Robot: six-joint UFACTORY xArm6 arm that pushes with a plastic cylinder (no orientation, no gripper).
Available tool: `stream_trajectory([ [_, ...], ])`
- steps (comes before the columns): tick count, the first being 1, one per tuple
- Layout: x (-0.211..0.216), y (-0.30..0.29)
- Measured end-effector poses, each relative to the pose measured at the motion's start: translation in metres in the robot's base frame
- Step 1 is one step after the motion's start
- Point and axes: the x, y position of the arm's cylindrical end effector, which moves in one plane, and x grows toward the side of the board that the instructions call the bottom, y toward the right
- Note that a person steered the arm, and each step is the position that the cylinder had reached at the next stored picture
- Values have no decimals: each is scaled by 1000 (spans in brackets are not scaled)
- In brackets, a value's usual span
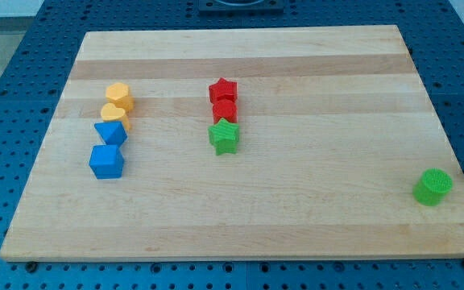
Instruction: Slightly push the green circle to the left side of the board
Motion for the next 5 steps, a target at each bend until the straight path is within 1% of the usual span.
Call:
stream_trajectory([
  [3,35,-55],
  [5,45,-81],
])
